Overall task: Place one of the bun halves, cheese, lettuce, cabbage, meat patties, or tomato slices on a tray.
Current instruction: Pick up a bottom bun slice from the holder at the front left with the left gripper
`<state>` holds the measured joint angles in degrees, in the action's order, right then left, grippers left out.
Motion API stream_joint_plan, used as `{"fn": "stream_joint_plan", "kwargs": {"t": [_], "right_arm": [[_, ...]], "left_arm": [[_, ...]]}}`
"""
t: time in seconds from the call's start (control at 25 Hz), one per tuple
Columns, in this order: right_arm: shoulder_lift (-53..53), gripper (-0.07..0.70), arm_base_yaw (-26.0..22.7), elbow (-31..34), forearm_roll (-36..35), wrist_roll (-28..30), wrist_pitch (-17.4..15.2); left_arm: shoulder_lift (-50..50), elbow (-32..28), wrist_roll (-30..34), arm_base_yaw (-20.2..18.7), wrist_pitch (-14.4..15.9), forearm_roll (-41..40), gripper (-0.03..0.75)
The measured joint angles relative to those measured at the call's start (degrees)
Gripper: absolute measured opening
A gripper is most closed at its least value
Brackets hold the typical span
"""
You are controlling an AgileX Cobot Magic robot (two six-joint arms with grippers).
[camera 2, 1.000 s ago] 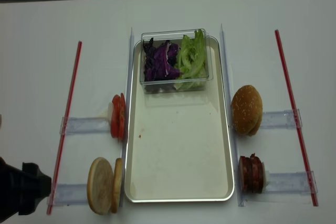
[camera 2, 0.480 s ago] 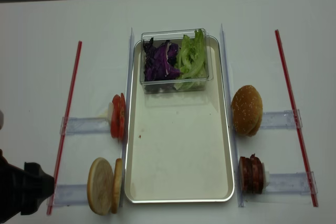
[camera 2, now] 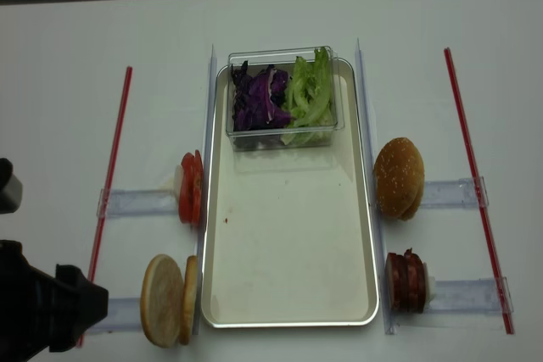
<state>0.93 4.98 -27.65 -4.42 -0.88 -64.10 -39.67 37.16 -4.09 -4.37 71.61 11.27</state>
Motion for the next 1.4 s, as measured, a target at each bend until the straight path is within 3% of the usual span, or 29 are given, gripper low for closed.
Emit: {"fn": "stream_joint_plan", "kwargs": {"t": [1.4], "right_arm": [[0.0, 0.491, 0.0, 0.0, 0.1, -0.09, 0.0]], "left_arm": [[-7.12, 1.18, 2.02, -1.06, -0.45, 1.84, 0.463]]}}
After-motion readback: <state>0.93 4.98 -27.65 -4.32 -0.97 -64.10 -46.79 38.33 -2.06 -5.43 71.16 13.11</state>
